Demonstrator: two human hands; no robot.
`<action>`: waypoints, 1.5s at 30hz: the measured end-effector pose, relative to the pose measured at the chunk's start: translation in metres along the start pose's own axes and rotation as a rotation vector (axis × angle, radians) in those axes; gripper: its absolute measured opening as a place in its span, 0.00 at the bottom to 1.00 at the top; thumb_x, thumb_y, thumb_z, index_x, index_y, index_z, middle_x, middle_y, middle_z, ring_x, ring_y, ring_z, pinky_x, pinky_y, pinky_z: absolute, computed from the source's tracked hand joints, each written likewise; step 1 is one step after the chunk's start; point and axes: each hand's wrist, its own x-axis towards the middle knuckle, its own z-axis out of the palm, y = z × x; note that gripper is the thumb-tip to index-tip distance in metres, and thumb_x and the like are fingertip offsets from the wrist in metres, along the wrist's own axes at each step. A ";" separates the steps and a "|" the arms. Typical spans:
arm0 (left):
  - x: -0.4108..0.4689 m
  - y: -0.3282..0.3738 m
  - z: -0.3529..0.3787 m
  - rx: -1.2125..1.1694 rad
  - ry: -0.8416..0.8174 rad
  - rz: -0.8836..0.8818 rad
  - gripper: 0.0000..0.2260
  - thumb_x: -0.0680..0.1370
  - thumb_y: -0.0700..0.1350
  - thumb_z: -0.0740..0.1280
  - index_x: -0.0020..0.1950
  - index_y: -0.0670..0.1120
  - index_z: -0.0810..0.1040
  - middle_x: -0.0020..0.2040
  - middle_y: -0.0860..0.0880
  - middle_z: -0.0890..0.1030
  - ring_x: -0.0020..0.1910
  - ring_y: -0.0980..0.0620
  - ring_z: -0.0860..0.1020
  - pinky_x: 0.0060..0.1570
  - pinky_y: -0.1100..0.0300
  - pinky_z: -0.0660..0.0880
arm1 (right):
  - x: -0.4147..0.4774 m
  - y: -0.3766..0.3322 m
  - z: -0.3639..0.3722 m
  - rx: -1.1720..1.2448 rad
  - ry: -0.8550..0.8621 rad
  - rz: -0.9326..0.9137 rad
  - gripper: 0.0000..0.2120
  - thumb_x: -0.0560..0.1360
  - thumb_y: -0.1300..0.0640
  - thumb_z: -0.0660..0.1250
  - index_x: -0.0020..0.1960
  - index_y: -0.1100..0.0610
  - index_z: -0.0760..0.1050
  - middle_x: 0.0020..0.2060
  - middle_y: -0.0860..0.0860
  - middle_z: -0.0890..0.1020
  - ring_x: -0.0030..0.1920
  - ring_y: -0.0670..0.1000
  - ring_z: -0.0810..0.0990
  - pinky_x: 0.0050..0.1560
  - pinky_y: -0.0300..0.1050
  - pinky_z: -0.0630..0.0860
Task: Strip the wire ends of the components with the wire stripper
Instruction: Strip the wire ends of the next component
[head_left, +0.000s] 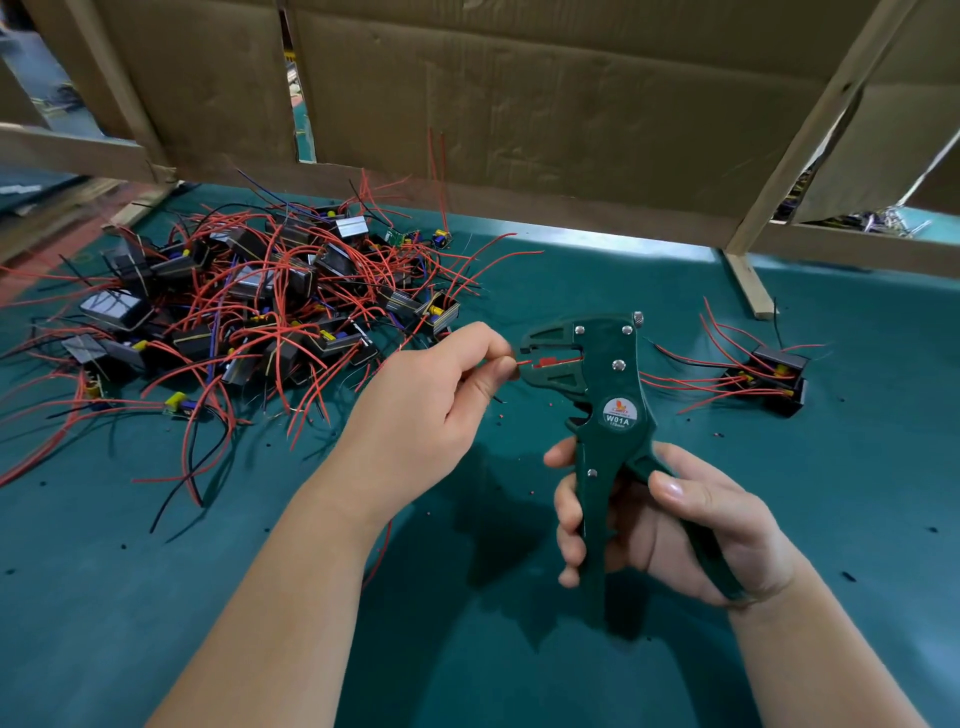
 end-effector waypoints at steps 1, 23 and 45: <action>0.000 0.000 0.001 -0.002 -0.001 -0.005 0.05 0.80 0.52 0.59 0.46 0.53 0.71 0.28 0.53 0.68 0.24 0.54 0.62 0.26 0.64 0.58 | 0.000 0.000 0.000 -0.003 0.005 0.001 0.28 0.74 0.53 0.71 0.67 0.67 0.68 0.48 0.63 0.77 0.46 0.62 0.78 0.51 0.62 0.76; -0.001 0.004 0.005 -0.019 0.028 -0.032 0.07 0.80 0.53 0.60 0.43 0.54 0.70 0.28 0.51 0.69 0.26 0.53 0.64 0.27 0.58 0.62 | 0.000 0.001 -0.002 -0.050 0.067 0.000 0.28 0.74 0.52 0.72 0.66 0.68 0.69 0.47 0.64 0.77 0.45 0.63 0.78 0.49 0.62 0.75; -0.002 0.007 -0.004 0.128 0.006 -0.009 0.08 0.79 0.52 0.59 0.46 0.51 0.75 0.24 0.53 0.66 0.25 0.55 0.64 0.28 0.58 0.60 | -0.001 -0.003 0.000 -0.058 0.131 0.080 0.26 0.72 0.43 0.72 0.58 0.63 0.77 0.41 0.61 0.79 0.38 0.59 0.79 0.42 0.58 0.79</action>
